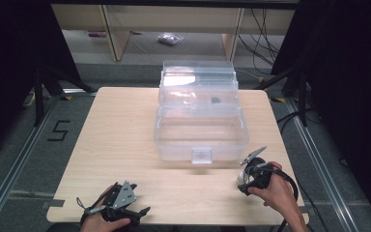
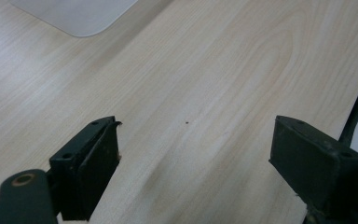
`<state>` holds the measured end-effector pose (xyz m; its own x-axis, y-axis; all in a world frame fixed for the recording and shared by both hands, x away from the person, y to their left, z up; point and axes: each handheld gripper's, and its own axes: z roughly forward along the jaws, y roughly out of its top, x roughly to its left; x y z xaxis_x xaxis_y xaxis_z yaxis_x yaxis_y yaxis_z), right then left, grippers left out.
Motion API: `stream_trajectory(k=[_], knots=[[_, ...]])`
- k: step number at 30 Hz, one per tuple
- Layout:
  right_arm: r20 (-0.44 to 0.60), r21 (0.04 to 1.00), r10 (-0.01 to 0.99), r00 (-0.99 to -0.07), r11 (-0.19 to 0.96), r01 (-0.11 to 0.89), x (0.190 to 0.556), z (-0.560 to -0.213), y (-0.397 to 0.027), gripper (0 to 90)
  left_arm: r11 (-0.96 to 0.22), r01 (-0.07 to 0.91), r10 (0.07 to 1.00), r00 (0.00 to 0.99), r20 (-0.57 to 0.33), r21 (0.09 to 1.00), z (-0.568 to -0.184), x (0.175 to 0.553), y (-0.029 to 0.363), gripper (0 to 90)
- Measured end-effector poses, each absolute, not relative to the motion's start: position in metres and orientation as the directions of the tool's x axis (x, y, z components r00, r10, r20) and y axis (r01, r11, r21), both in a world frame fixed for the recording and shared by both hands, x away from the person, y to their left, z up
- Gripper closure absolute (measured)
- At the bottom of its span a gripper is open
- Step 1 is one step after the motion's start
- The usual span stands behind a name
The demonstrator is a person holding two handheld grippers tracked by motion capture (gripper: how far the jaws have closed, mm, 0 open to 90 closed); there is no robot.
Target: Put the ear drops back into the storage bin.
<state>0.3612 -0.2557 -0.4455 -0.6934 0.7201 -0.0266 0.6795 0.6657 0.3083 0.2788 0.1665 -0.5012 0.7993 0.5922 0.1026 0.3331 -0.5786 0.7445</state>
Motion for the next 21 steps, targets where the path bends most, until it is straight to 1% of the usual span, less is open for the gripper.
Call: stream_trajectory(k=[2,5,6,7,10,11,12,14,15,16,17,19,21], knots=[[-0.036,0.301,0.705,-0.708,0.683,0.665,0.364,-0.445,-0.255,32.6,-0.602,0.311,0.577,0.806,0.131,0.735,-0.500,0.279,0.168,15.0],[-0.039,0.295,0.701,-0.712,0.689,0.662,0.368,-0.446,-0.253,34.6,-0.603,0.313,0.579,0.805,0.132,0.733,-0.500,0.280,0.168,14.9],[-0.040,0.287,0.703,-0.711,0.689,0.665,0.369,-0.446,-0.253,34.9,-0.588,0.331,0.589,0.801,0.110,0.738,-0.501,0.279,0.167,15.0],[-0.040,0.288,0.702,-0.711,0.690,0.664,0.371,-0.447,-0.253,35.4,-0.602,0.310,0.576,0.807,0.131,0.735,-0.501,0.279,0.168,15.0],[-0.047,0.279,0.706,-0.706,0.688,0.670,0.374,-0.448,-0.252,38.0,-0.598,0.318,0.580,0.805,0.123,0.736,-0.501,0.280,0.167,15.0],[-0.048,0.286,0.694,-0.718,0.698,0.656,0.376,-0.448,-0.252,38.5,-0.591,0.328,0.590,0.799,0.117,0.737,-0.501,0.279,0.167,15.0],[-0.050,0.281,0.695,-0.717,0.699,0.658,0.377,-0.448,-0.251,39.1,-0.599,0.314,0.579,0.805,0.128,0.737,-0.501,0.279,0.168,15.0],[-0.048,0.273,0.696,-0.716,0.699,0.661,0.379,-0.449,-0.249,41.3,-0.605,0.323,0.579,0.806,0.123,0.727,-0.499,0.279,0.168,15.0],[-0.048,0.271,0.680,-0.732,0.714,0.645,0.381,-0.449,-0.249,42.3,-0.591,0.327,0.590,0.799,0.119,0.737,-0.501,0.280,0.167,15.0],[-0.051,0.268,0.688,-0.724,0.708,0.654,0.382,-0.449,-0.248,43.4,-0.590,0.327,0.589,0.800,0.116,0.738,-0.501,0.279,0.167,14.9],[-0.049,0.263,0.689,-0.723,0.707,0.656,0.382,-0.450,-0.247,44.3,-0.595,0.314,0.581,0.804,0.126,0.740,-0.501,0.279,0.167,15.0],[-0.048,0.260,0.679,-0.733,0.717,0.647,0.384,-0.450,-0.247,46.4,-0.589,0.332,0.590,0.799,0.111,0.737,-0.501,0.279,0.167,15.0],[-0.047,0.258,0.672,-0.739,0.723,0.641,0.385,-0.451,-0.247,48.5,-0.604,0.318,0.580,0.804,0.129,0.731,-0.499,0.279,0.168,15.0]])
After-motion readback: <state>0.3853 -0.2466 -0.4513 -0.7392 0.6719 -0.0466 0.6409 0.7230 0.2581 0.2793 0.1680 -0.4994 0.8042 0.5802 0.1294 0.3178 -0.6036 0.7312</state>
